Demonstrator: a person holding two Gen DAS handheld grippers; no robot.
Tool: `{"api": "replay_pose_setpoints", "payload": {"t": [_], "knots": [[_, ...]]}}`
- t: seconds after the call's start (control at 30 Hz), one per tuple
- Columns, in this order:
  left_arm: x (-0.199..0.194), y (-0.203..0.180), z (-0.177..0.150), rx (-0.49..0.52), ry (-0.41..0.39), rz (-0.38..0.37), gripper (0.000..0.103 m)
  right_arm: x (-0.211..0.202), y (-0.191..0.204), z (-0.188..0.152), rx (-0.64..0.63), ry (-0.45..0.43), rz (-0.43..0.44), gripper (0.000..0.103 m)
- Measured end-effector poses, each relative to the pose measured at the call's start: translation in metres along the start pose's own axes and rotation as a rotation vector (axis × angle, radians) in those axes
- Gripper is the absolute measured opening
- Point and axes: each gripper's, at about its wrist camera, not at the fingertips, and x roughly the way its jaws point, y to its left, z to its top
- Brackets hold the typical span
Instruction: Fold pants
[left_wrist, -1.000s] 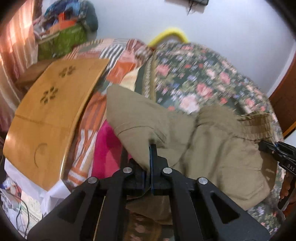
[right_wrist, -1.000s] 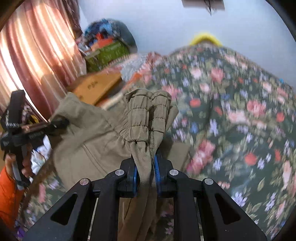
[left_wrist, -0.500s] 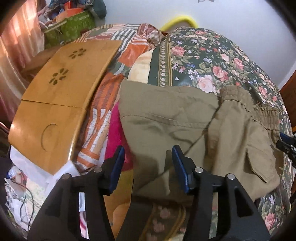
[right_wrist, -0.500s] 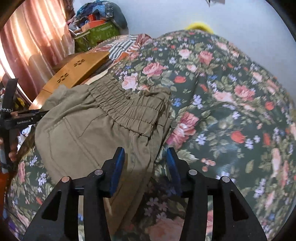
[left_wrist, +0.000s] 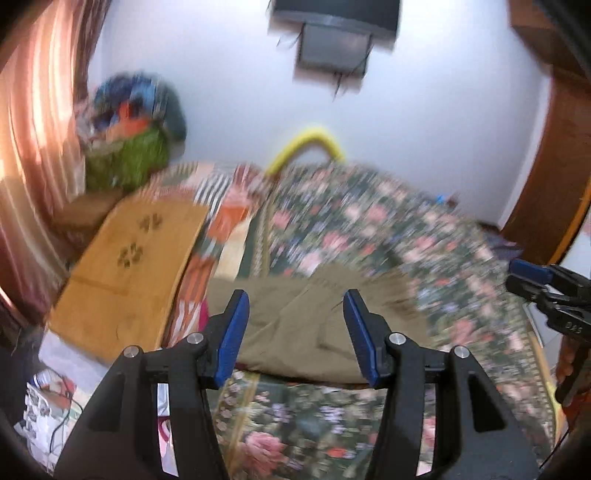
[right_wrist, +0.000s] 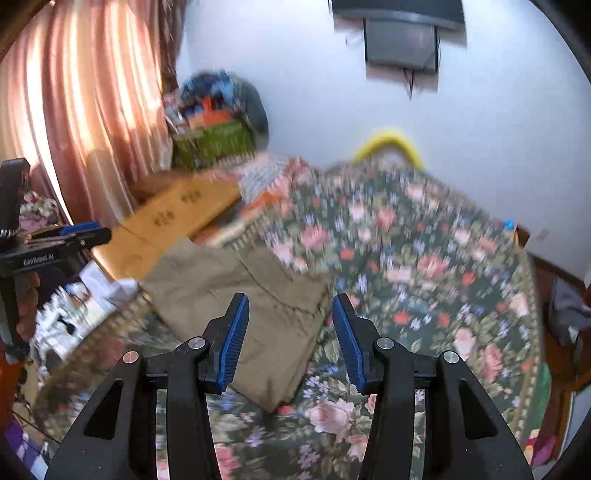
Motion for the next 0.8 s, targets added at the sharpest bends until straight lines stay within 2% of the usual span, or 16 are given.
{"api": "replay_pose_setpoints", "payload": {"t": [0.17,0.37,0.53,0.63,0.67,0.7,0.77,0.8], "knots": [[-0.090,-0.039,0.004,0.030,-0.167,-0.036,0.058,-0.080,0.024,0.008,-0.006,-0.155,0.008,0.043],[-0.193,-0.080,-0.012,0.087,-0.348,-0.048,0.066,-0.169,0.056,0.000,-0.023,-0.326,0.056,0.043],[-0.252,-0.103,-0.035,0.101,-0.446,-0.053,0.070,-0.223,0.082,-0.017,-0.032,-0.455,0.080,0.043],[-0.273,-0.109,-0.049,0.094,-0.479,-0.050,0.077,-0.243,0.095,-0.027,-0.037,-0.511,0.083,0.043],[-0.280,-0.111,-0.054,0.093,-0.495,-0.041,0.081,-0.248,0.099,-0.030,-0.033,-0.527,0.079,0.045],[-0.286,-0.113,-0.059,0.092,-0.507,-0.032,0.087,-0.250,0.101,-0.031,-0.030,-0.537,0.073,0.053],[-0.295,-0.114,-0.067,0.087,-0.518,-0.027,0.095,-0.255,0.106,-0.037,-0.029,-0.556,0.061,0.063],[-0.298,-0.113,-0.070,0.080,-0.521,-0.026,0.098,-0.256,0.108,-0.039,-0.030,-0.562,0.053,0.064]]}}
